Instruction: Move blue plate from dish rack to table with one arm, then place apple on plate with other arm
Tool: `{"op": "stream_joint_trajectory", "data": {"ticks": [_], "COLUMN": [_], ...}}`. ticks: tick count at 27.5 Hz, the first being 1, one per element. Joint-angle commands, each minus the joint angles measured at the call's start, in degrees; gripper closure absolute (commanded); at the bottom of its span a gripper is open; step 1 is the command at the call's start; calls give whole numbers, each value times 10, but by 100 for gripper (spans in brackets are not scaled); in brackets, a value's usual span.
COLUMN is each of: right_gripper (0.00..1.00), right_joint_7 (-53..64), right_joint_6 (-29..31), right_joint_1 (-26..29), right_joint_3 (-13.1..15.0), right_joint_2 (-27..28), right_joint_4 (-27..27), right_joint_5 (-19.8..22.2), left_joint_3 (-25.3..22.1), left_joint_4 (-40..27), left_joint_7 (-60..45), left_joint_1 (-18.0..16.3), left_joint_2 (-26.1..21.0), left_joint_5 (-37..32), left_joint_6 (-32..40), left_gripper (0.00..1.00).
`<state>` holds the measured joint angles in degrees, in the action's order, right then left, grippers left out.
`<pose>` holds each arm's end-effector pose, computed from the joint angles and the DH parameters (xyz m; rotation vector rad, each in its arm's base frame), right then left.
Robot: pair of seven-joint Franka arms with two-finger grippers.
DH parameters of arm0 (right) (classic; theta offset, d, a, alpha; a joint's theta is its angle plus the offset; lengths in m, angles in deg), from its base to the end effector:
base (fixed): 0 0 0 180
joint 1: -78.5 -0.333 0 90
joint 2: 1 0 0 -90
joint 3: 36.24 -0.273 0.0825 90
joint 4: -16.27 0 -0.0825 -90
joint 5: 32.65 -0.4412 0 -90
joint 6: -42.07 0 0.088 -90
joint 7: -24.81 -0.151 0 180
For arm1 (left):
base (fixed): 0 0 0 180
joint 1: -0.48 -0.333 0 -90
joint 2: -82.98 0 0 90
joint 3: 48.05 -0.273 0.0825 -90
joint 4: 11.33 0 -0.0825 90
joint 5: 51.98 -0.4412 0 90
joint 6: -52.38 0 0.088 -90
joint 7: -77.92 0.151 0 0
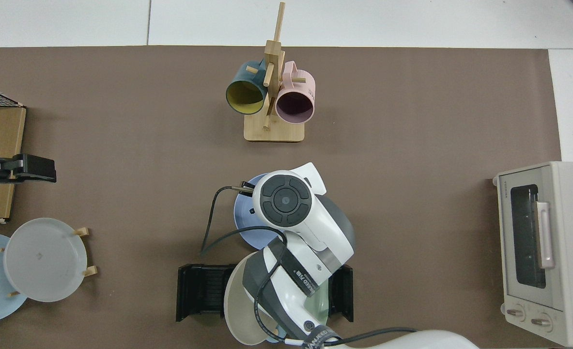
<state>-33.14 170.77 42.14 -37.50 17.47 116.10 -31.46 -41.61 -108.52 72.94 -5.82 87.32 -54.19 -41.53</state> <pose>0.5604 0.4296 0.2967 -2.9632 0.5164 -0.1958 0.5972 0.0027 0.5224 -3.0927 -0.1275 -0.0311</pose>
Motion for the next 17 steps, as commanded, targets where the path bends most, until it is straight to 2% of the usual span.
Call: {"op": "stream_joint_trajectory", "data": {"ticks": [1, 6, 11, 17], "right_gripper": [0, 0, 0, 0], "right_joint_7": [70, 193, 257, 444], "right_joint_6": [-46, -83, -100, -135], "right_joint_1": [41, 87, 146, 245], "right_joint_3": [0, 3, 6, 4], "right_joint_2": [-56, -82, -98, -126], "right_joint_4": [6, 9, 11, 11], "right_joint_5": [-4, 3, 8, 7], "left_joint_3": [-4, -4, -4, -4], "left_joint_4": [-17, -17, -17, -18], "left_joint_7": [11, 15, 15, 16], "left_joint_1": [-1, -1, -1, -1], "left_joint_2": [16, 16, 16, 16], "left_joint_5": [8, 8, 8, 8], "left_joint_6": [0, 0, 0, 1], "left_gripper": [0, 0, 0, 0]}}
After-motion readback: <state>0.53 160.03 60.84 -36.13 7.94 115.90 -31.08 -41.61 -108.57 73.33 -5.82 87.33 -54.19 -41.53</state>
